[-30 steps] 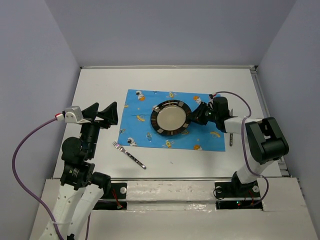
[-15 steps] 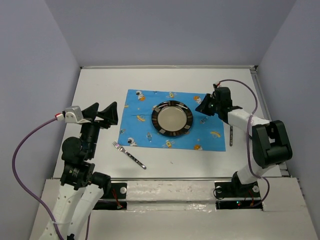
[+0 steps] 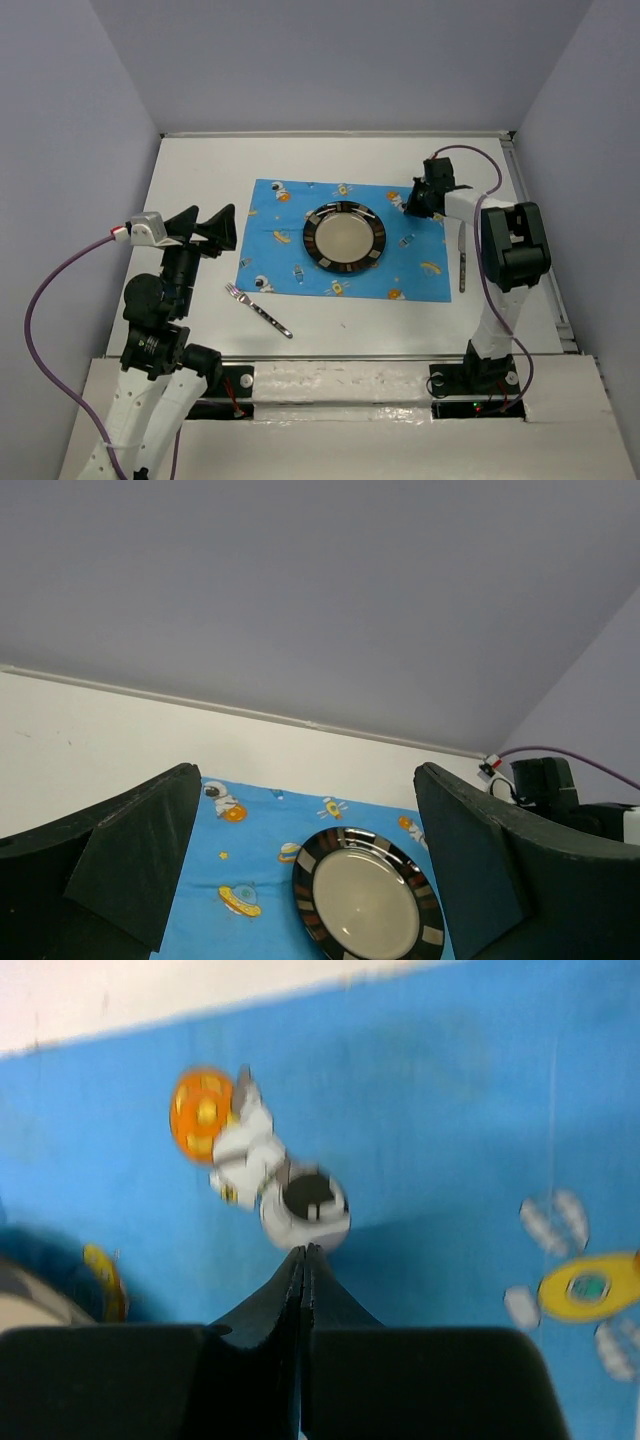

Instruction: Set the dinner table for one person

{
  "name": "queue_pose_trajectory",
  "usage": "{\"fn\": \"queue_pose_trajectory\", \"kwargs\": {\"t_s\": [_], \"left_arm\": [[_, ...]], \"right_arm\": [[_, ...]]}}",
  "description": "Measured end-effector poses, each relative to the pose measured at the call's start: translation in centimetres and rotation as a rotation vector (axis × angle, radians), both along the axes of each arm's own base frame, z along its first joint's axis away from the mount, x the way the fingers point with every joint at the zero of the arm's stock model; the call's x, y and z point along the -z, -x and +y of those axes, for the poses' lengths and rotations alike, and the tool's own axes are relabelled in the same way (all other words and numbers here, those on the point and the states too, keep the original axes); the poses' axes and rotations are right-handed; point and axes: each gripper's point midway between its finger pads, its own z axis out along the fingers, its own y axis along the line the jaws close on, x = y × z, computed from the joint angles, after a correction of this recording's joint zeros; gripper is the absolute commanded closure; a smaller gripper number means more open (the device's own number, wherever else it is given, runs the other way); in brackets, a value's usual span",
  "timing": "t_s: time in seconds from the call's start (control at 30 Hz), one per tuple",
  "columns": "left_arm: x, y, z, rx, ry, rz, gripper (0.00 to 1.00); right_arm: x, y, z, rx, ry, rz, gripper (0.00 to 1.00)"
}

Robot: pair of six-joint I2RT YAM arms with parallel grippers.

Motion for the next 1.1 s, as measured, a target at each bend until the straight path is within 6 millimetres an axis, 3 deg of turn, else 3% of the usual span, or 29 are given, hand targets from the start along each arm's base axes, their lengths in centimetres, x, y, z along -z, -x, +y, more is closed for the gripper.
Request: {"fn": "queue_pose_trajectory", "kwargs": {"t_s": [0.2,0.57,0.63,0.73,0.77,0.83,0.9,0.97,1.03,1.1], "left_arm": [[0.1,0.0,-0.2,0.008,-0.001,0.002,0.01],[0.6,-0.4,-0.3,0.008,-0.008,0.023,0.01],[0.6,-0.4,-0.3,0.008,-0.009,0.025,0.01],[0.6,-0.4,-0.3,0.007,-0.009,0.026,0.01],[0.6,-0.4,-0.3,0.006,-0.008,0.026,0.01],[0.6,-0.3,-0.2,0.005,-0.008,0.025,0.01],[0.5,-0.1,-0.2,0.004,-0.006,0.021,0.01],[0.3,0.2,-0.1,0.005,-0.002,0.009,0.01],[-0.2,0.7,-0.2,0.015,0.005,-0.011,0.01],[-0.6,1.3,-0.5,0.035,0.01,-0.028,0.01]], "right_arm": [[0.1,-3.6,-0.6,0.013,-0.012,-0.023,1.0],[-0.2,-6.1,-1.9,0.02,-0.022,-0.035,1.0],[-0.4,-6.6,-2.1,0.018,-0.018,-0.036,0.94],[-1.5,-6.8,-2.4,0.007,-0.016,-0.048,0.68],[-1.7,-6.8,-2.4,0.006,-0.017,-0.051,0.68],[-3.3,-6.3,-2.4,-0.003,-0.02,-0.069,0.56],[-6.2,-4.7,-2.8,0.005,-0.01,-0.099,0.54],[-10.9,-2.8,-3.7,0.035,0.011,-0.182,0.53],[-16.8,-0.7,-5.1,0.08,0.029,-0.308,0.52],[-20.9,1.2,-6.6,0.132,0.027,-0.414,0.49]]}}
